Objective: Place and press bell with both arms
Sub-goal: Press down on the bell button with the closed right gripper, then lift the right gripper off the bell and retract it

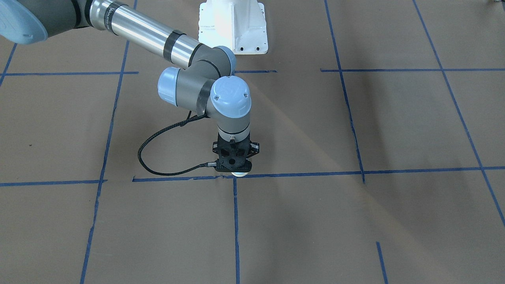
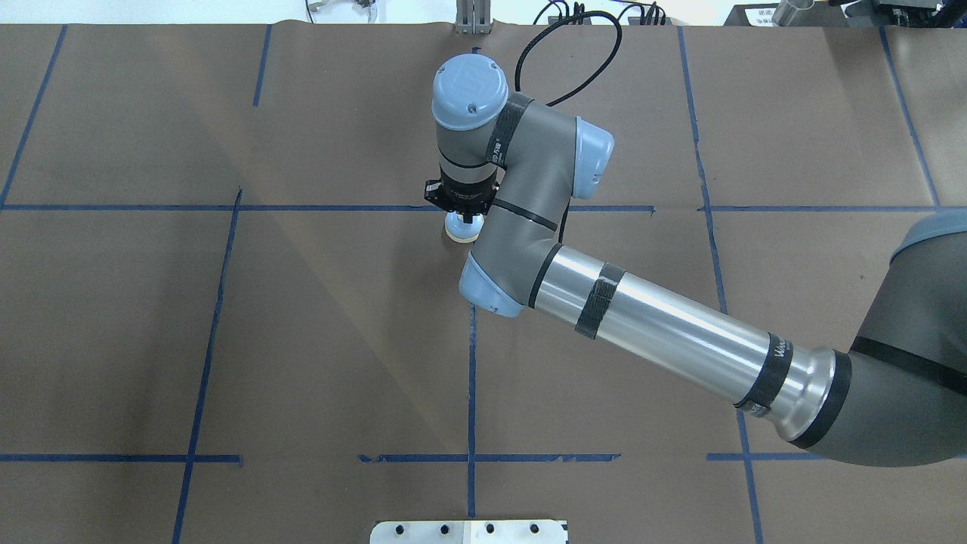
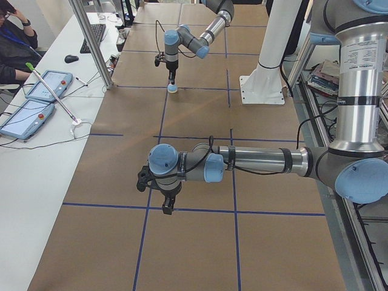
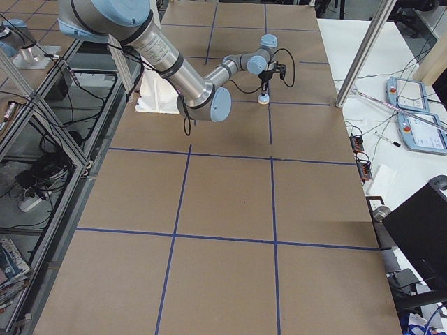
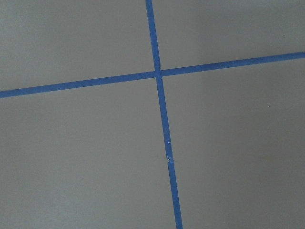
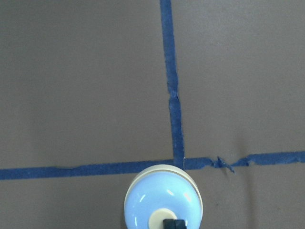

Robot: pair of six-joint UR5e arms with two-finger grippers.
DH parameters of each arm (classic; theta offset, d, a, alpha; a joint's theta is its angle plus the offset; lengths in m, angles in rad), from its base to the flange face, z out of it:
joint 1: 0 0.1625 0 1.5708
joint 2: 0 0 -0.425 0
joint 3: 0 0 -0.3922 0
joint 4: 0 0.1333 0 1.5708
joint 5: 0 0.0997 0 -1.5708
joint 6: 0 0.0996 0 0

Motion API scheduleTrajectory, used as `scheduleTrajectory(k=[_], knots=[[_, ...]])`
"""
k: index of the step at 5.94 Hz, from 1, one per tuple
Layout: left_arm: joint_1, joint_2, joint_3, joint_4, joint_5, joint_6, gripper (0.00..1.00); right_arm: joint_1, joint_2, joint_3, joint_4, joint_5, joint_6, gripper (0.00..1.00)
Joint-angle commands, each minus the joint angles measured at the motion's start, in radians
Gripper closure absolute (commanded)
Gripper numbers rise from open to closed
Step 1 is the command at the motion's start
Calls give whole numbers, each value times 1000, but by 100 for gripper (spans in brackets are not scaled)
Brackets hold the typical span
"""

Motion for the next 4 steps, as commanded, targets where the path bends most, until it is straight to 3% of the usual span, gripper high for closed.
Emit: scheduleTrajectory(k=[1, 3, 4], knots=[[0, 0, -1, -1, -2, -6, 0, 12, 21, 2, 0, -1, -1, 98], [0, 0, -1, -1, -2, -8, 0, 64, 39, 8, -2, 47, -2, 97], [0, 4, 0, -1, 6, -8, 0, 93, 29, 8, -5, 83, -2, 91]])
